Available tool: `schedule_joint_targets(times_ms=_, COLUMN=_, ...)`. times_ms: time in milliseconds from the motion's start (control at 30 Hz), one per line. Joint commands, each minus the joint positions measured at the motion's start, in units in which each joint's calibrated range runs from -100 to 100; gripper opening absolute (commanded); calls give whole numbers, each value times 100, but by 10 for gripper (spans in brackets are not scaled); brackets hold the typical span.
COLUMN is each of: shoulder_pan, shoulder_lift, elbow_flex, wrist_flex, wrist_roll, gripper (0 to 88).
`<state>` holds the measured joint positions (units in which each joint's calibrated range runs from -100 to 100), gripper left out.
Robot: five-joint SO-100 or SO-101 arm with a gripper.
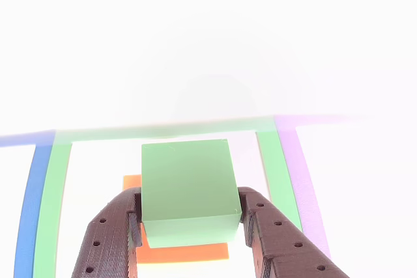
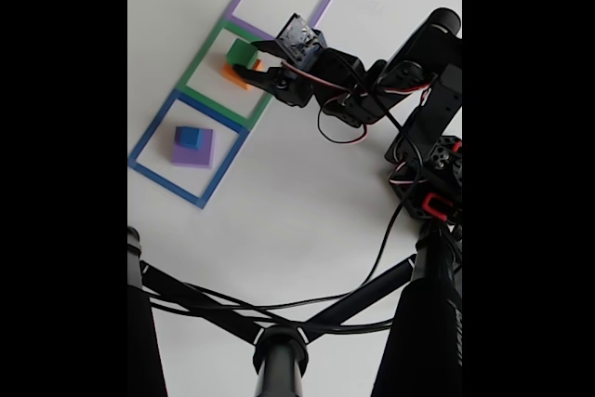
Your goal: Tower of hanoi
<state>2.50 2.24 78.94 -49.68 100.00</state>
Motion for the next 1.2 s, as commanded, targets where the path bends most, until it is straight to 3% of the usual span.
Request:
schedule_joint_targets(times_ms=0, shoulder_pan=-39, shoulder_lift=-163, elbow_flex=-176, wrist_flex=-158, wrist_roll=0, gripper=70)
schedule_joint_targets(times_ms=133, shoulder_pan=-87, shoulder_lift=-720, elbow_flex=-176, wrist_flex=320, wrist_roll=0, gripper=69)
schedule_joint_targets(times_ms=300, shoulder_pan=-144, shoulder_lift=-2053, elbow_flex=-257, wrist_flex=1778, wrist_roll=0, gripper=68)
schedule_joint_targets(times_ms=500, shoulder_pan=-48, shoulder_lift=-3845, elbow_flex=-1157, wrist_flex=4879, wrist_roll=0, gripper=67)
schedule_joint_targets(times_ms=800, shoulder_pan=527, shoulder_lift=-4531, elbow_flex=-4776, wrist_flex=10126, wrist_roll=0, gripper=60)
schedule_joint_targets(times_ms=967, shoulder_pan=843, shoulder_lift=-4394, elbow_flex=-6612, wrist_flex=12029, wrist_roll=0, gripper=62)
schedule_joint_targets(times_ms=1167, shoulder_pan=1083, shoulder_lift=-4329, elbow_flex=-8003, wrist_flex=13413, wrist_roll=0, gripper=62)
